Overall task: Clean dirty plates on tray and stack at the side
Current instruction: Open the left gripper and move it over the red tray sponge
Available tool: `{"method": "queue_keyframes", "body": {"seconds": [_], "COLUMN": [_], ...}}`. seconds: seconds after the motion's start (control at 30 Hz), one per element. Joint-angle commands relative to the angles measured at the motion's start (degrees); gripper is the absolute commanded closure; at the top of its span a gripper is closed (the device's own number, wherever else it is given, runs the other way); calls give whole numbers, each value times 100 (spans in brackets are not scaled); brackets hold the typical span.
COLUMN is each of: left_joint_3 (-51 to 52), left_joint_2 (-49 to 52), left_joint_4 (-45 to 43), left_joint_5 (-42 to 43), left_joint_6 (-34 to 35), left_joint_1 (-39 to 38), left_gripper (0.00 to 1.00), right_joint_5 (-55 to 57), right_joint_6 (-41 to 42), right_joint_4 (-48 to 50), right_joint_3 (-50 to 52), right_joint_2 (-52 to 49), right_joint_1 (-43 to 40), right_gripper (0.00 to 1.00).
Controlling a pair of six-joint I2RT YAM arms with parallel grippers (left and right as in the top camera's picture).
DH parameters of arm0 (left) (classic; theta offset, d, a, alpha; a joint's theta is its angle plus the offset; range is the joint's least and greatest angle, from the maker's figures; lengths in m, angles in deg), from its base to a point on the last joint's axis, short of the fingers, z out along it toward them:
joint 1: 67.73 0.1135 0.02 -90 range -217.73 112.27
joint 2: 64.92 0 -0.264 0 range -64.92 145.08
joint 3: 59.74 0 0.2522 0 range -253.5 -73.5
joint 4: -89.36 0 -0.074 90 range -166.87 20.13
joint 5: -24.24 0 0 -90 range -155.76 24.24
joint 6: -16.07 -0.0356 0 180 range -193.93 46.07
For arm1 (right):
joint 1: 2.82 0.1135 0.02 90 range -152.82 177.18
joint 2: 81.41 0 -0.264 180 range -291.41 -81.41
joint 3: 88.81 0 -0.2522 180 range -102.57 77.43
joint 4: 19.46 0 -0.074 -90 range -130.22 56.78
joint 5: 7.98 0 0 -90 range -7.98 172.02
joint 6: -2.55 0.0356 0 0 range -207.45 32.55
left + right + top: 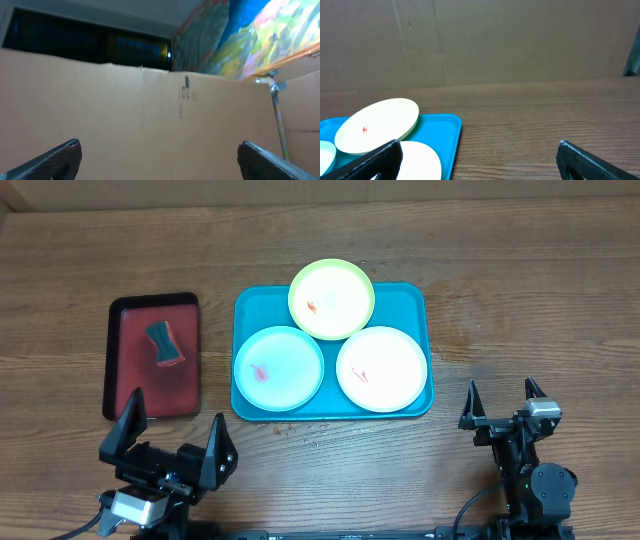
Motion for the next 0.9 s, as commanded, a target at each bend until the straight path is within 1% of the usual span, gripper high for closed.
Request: {"method": "queue_keyframes", "body": {"seconds": [0.0,0.07,0.13,0.33,0.4,0.47,0.53,0.6,0.63,0.67,0.73,0.83,0.87], "left_joint_3": [-282,-542,-988,-3298,-3930,-4363,-4588,-4673,-4706,-4780,-4990,-5751,-6067], "left_joint_2": [57,302,715,2653,3224,3674,3978,4186,4282,4402,4629,5171,5388], "left_joint_4": [-92,-4,422,3427,4129,4647,4968,5084,5112,5206,5421,6297,6638], "left_joint_5": [-267,-306,-323,-544,-164,337,588,592,507,201,-680,-1971,-2229], "left_joint_6": [-157,-160,-157,-155,-155,-153,-162,-341,-404,-367,-70,68,68], "left_joint_1": [-22,-22,-22,-22,-22,-22,-22,-22,-20,-11,-9,-9,-9], "left_gripper": [0,0,0,0,0,0,0,0,0,0,0,0,0], "right_joint_5": [-33,-33,-33,-33,-33,-33,-33,-33,-33,-33,-33,-33,-33], "right_joint_6": [-22,-22,-22,-22,-22,-22,-22,-22,-22,-22,-22,-22,-22], "right_joint_4": [44,44,44,44,44,44,44,44,44,44,44,44,44], "right_joint_3": [61,61,61,61,61,61,61,61,61,61,61,61,61], "right_joint_2": [39,39,39,39,39,39,39,39,39,39,39,39,39], "right_joint_1": [-7,-7,-7,-7,-7,-7,-7,-7,-7,-7,-7,-7,-7], "right_gripper": [0,0,0,0,0,0,0,0,0,0,0,0,0]}}
